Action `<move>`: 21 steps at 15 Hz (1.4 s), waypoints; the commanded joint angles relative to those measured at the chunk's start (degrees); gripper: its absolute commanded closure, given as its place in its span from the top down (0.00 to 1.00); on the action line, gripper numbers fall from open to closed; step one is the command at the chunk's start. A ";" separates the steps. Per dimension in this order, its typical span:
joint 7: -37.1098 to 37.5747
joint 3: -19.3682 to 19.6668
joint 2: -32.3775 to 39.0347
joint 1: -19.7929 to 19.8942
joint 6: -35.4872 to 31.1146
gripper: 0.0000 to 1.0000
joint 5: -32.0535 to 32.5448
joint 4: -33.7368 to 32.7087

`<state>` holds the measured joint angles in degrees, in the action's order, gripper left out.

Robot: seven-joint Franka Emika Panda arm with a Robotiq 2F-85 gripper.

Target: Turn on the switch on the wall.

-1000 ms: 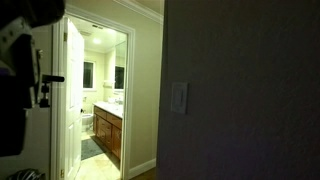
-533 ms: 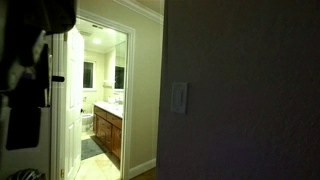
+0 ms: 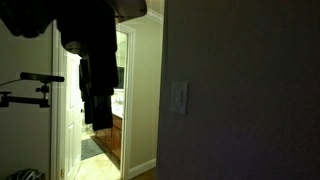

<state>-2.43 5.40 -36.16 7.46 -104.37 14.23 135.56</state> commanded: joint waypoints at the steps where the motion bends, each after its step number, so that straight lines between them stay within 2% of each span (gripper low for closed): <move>1: 5.24 -0.90 4.37 -0.94 -3.99 1.00 -4.37 -2.76; 9: 6.44 -3.49 9.71 -3.00 -15.25 1.00 -10.85 -4.46; 18: 5.42 -3.69 9.74 -2.92 -14.70 1.00 -10.07 -4.28; 21: 5.02 -3.91 11.81 -3.70 -16.92 1.00 -10.80 -4.96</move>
<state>2.81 1.47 -26.28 4.68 -119.33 4.07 131.38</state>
